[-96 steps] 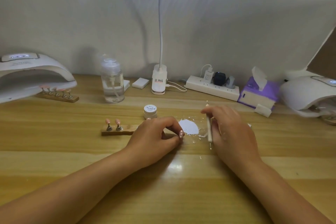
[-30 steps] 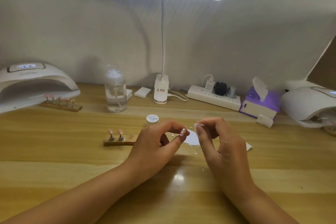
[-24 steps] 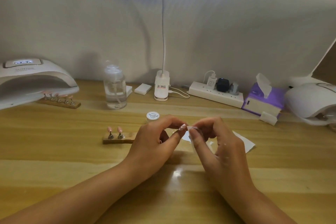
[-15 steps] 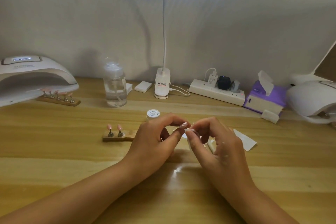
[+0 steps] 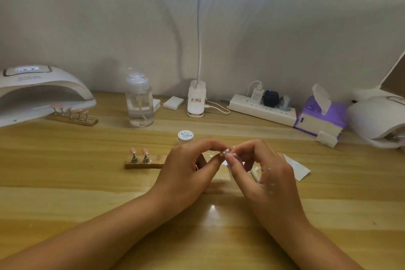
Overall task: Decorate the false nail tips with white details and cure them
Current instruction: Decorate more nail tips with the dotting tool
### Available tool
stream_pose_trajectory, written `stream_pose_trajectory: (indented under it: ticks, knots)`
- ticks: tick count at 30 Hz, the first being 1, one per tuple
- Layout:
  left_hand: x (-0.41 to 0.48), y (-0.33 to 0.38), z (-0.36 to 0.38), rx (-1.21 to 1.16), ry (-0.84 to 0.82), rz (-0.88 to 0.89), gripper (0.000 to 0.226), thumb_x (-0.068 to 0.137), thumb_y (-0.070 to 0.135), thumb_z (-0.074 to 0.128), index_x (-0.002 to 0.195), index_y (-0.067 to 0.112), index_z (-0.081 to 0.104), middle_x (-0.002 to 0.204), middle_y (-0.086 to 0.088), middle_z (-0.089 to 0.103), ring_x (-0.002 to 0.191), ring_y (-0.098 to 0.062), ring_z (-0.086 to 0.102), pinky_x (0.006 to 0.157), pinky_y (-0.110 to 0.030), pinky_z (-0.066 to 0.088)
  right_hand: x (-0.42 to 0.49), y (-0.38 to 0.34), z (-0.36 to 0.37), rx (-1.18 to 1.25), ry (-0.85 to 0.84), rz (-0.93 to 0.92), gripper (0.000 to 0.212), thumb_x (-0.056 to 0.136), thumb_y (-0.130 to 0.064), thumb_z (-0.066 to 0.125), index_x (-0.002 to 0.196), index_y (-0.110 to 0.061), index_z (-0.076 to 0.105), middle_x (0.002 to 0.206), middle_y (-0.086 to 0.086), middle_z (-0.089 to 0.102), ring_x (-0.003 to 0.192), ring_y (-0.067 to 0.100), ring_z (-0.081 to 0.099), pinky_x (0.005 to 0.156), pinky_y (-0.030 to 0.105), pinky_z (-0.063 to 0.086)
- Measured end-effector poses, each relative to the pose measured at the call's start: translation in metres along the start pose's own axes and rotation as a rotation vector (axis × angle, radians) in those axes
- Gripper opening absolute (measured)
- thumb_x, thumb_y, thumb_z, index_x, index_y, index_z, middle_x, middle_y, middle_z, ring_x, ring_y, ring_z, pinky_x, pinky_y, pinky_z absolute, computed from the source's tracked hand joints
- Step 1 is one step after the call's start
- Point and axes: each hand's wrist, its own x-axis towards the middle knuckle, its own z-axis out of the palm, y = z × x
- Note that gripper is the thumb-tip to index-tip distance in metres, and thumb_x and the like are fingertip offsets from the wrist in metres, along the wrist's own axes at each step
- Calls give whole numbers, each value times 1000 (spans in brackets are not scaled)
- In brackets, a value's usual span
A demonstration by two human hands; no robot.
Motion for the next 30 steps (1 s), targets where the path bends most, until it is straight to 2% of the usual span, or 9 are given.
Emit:
stream_pose_trajectory:
  ticks: [5, 9, 17, 23, 30]
  knots:
    - [0, -1, 0, 11, 11, 14, 21, 90, 11, 70, 97, 30, 69, 64, 40, 57, 44, 0, 50, 50, -7, 33, 0, 0, 0, -3, 7, 13, 8, 85, -29, 68, 84, -25, 62, 73, -16, 62, 72, 7, 58, 75, 34, 44]
    - [0, -2, 1, 34, 27, 31, 18, 89, 8, 71, 100, 22, 73, 65, 40, 57, 44, 0, 50, 50, -6, 33, 0, 1, 0, 12, -2, 41, 8, 85, -30, 68, 83, -25, 62, 73, -16, 62, 72, 8, 58, 76, 31, 42]
    - [-1, -3, 0, 62, 35, 46, 20, 88, 7, 71, 103, 20, 74, 68, 39, 58, 48, -2, 54, 53, -6, 36, 1, 1, -1, 59, -30, 85, 8, 85, -32, 66, 83, -25, 63, 73, -16, 63, 75, 10, 60, 76, 30, 40]
    - [0, -4, 0, 62, 30, 33, 19, 88, 8, 71, 104, 19, 75, 69, 35, 60, 49, -3, 57, 53, -8, 37, 0, 2, -1, 69, -30, 92, 8, 87, -31, 68, 84, -25, 63, 73, -15, 64, 75, 10, 60, 78, 35, 43]
    - [1, -4, 2, 58, 41, 26, 17, 89, 10, 71, 101, 22, 76, 70, 37, 60, 47, -4, 54, 53, -7, 34, 2, 3, -2, 114, 6, 140, 13, 89, -24, 73, 82, -27, 62, 79, -16, 64, 76, 10, 60, 76, 49, 48]
